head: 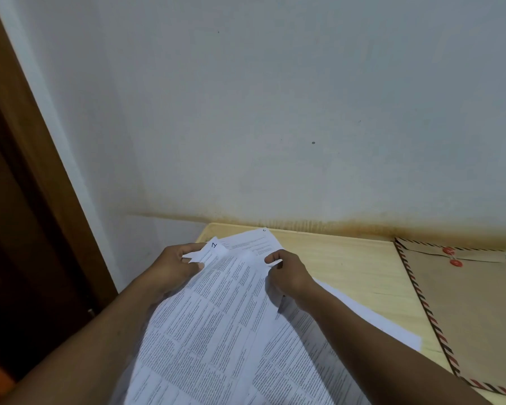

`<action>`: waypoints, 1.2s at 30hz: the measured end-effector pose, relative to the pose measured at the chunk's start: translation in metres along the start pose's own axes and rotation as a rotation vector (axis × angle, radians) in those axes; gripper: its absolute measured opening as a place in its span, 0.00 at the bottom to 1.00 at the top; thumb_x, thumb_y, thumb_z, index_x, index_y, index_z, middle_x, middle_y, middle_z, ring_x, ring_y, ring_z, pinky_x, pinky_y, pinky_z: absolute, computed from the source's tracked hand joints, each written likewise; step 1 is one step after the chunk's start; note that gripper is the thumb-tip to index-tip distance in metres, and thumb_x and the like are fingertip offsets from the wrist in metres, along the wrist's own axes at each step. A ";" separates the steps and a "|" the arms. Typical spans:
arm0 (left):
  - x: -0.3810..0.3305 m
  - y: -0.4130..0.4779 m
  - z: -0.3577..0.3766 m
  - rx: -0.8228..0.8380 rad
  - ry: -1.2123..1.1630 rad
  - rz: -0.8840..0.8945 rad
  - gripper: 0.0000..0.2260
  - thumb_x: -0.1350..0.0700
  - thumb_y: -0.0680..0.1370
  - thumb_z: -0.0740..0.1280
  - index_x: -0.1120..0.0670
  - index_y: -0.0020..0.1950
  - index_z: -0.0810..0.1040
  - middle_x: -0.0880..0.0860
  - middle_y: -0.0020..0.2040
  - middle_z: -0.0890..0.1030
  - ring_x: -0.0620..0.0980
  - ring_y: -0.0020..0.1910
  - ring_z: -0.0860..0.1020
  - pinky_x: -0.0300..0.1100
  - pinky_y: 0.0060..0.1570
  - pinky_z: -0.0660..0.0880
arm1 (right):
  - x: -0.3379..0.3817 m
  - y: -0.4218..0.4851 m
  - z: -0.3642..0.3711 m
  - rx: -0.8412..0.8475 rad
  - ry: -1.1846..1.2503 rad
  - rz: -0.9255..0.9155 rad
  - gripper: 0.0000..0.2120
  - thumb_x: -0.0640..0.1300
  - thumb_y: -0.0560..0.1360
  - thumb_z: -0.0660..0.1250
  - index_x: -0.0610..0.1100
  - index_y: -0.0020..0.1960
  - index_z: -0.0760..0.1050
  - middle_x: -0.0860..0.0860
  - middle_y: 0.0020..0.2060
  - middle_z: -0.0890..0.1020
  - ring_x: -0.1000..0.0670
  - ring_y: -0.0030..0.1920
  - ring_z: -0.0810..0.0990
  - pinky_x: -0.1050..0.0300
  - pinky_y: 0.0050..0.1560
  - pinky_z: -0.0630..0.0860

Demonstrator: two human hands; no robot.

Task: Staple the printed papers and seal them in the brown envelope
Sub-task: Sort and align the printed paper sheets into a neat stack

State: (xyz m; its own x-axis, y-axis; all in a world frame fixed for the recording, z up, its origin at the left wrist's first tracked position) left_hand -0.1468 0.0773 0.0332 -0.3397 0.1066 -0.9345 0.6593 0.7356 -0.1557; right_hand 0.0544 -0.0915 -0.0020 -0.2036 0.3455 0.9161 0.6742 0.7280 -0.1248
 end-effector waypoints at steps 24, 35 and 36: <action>0.016 -0.016 -0.008 0.204 0.156 -0.166 0.15 0.62 0.77 0.75 0.45 0.60 0.83 0.49 0.51 0.88 0.51 0.48 0.87 0.40 0.42 0.82 | 0.044 -0.016 0.047 0.177 -0.159 -0.235 0.13 0.41 0.77 0.59 0.49 0.48 0.83 0.56 0.43 0.83 0.55 0.47 0.79 0.60 0.50 0.73; 0.022 -0.015 0.023 0.176 0.016 -0.126 0.15 0.70 0.77 0.72 0.57 0.61 0.83 0.62 0.46 0.88 0.61 0.51 0.87 0.54 0.56 0.83 | -0.002 -0.010 0.042 0.134 -0.189 -0.141 0.09 0.39 0.76 0.64 0.47 0.50 0.82 0.49 0.43 0.84 0.53 0.45 0.81 0.61 0.46 0.76; 0.023 -0.014 0.022 0.154 0.005 -0.118 0.15 0.70 0.76 0.72 0.57 0.60 0.84 0.63 0.45 0.87 0.63 0.52 0.86 0.57 0.60 0.81 | -0.003 -0.011 0.041 0.124 -0.168 -0.131 0.09 0.39 0.76 0.64 0.45 0.51 0.82 0.48 0.42 0.84 0.53 0.42 0.82 0.62 0.43 0.77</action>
State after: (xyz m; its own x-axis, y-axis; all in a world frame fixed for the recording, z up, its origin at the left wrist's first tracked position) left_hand -0.1493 0.0551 0.0070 -0.4239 0.0294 -0.9052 0.7093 0.6323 -0.3116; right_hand 0.0189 -0.0762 -0.0187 -0.4055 0.3290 0.8528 0.5438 0.8368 -0.0643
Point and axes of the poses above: each hand's wrist, its own y-axis towards the middle knuckle, its own z-axis out of the palm, x = y × z, the point moved 6 cm from there along y, towards the middle knuckle
